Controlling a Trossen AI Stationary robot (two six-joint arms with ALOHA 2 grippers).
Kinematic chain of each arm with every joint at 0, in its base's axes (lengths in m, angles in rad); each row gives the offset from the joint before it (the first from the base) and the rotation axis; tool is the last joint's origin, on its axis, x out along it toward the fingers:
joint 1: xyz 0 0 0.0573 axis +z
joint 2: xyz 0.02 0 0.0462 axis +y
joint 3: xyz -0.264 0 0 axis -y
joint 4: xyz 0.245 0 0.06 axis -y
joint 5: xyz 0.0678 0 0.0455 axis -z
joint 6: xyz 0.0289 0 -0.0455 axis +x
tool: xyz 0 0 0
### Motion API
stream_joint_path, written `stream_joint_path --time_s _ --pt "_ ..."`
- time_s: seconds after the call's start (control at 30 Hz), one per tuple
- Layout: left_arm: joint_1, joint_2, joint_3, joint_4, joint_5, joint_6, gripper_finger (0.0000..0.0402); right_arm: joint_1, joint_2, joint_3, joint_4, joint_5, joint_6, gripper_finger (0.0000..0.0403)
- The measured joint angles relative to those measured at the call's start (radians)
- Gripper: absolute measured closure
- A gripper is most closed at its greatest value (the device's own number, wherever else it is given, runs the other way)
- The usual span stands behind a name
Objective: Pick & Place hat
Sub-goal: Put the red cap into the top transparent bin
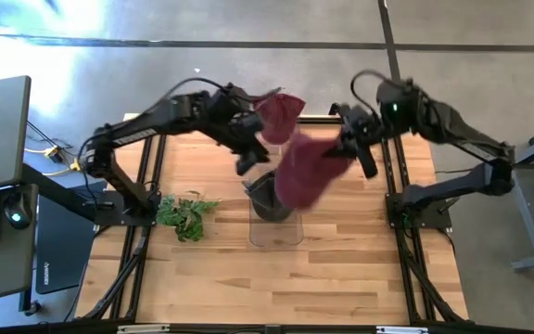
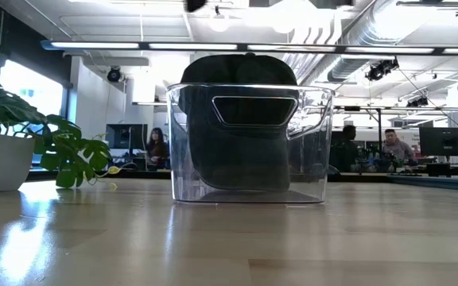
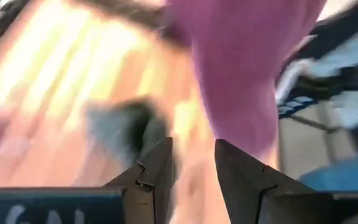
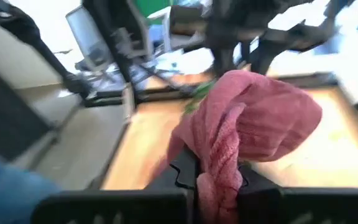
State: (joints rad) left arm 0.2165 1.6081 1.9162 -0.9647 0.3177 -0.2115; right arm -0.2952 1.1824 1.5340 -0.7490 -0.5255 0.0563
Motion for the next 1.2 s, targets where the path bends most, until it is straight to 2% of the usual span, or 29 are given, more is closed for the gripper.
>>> stream_joint_path --time_s 0.1,0.17,0.23,0.33,0.47,0.63,0.7,0.87,1.03,1.2 --pt "0.011 -0.041 0.006 -0.098 -0.145 -0.011 0.0287 -0.072 0.079 0.114 -0.014 0.002 -0.103 0.0394" --pt "0.015 -0.082 -0.001 -0.224 -0.273 -0.009 0.029 -0.118 0.147 0.191 -0.015 0.002 -0.159 0.0393" --pt "0.011 -0.099 0.003 -0.264 -0.388 -0.002 0.0294 -0.163 0.223 0.258 -0.015 0.003 -0.221 0.0396" --pt "0.02 -0.126 -0.002 -0.353 -0.439 0.025 0.03 -0.213 0.345 0.338 -0.016 0.006 -0.31 0.0398" --pt "0.058 -0.163 -0.051 -0.319 -0.36 0.134 0.0313 -0.25 0.492 0.387 -0.017 0.074 -0.405 0.0391" --pt "0.13 -0.234 -0.203 -0.195 -0.319 0.237 0.0337 -0.259 0.624 0.381 -0.033 0.239 -0.528 0.0396" --pt "0.164 -0.257 -0.276 -0.135 -0.293 0.264 0.0346 -0.259 0.664 0.381 -0.05 0.274 -0.569 0.0398" --pt "0.221 -0.299 -0.471 0.059 -0.208 0.278 0.036 -0.256 0.72 0.381 -0.115 0.298 -0.581 0.0386" --pt "0.252 -0.303 -0.631 0.253 -0.075 0.286 0.0365 -0.239 0.764 0.382 -0.13 0.38 -0.582 0.0391" --pt "0.255 -0.302 -0.744 0.385 -0.065 0.279 0.0365 -0.232 0.798 0.382 -0.102 0.404 -0.597 0.0397"
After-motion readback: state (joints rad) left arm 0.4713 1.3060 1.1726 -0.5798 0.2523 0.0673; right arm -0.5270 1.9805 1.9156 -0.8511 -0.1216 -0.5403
